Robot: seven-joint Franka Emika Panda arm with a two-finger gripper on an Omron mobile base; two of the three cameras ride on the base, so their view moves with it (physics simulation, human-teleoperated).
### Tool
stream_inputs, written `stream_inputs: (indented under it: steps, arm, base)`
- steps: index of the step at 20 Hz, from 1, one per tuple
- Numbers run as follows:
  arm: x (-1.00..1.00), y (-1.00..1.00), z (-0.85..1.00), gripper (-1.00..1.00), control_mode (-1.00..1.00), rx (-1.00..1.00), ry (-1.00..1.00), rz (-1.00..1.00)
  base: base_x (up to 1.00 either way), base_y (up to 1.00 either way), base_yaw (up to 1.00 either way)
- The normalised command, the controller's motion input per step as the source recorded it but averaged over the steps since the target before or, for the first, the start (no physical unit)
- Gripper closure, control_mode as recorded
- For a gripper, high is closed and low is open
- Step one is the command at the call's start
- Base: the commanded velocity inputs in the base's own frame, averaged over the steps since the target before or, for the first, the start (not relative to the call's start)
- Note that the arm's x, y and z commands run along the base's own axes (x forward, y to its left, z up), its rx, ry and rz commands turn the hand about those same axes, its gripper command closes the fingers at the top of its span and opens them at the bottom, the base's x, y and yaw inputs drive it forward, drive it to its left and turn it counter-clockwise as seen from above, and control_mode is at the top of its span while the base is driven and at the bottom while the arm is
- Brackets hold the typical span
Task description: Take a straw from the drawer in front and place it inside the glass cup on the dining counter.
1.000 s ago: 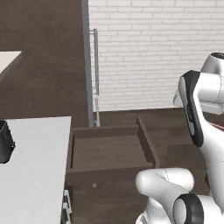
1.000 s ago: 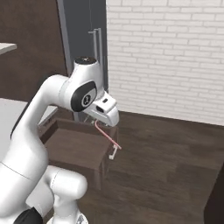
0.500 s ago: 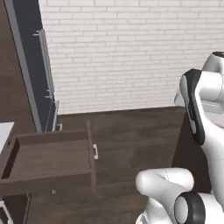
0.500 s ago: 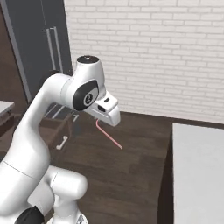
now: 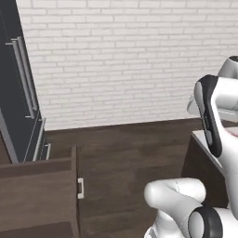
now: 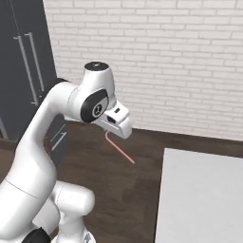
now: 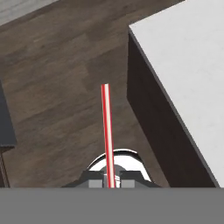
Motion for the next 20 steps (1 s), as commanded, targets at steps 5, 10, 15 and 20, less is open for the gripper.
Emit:
stream_inputs:
  steps: [5, 10, 15, 20]
  arm:
    - [0.00, 0.00, 0.00, 1.00, 1.00, 0.00, 0.00, 0.00]
    - [0.00, 0.00, 0.00, 1.00, 1.00, 0.00, 0.00, 0.00]
    - [0.00, 0.00, 0.00, 1.00, 1.00, 0.00, 0.00, 0.00]
    - [0.00, 0.00, 0.00, 1.00, 1.00, 0.00, 0.00, 0.00]
  base:
    - [1.00, 0.00, 0.00]
    - [1.00, 0.00, -0.01]
    - [1.00, 0.04, -0.03]
    - [1.00, 0.06, -0.13]
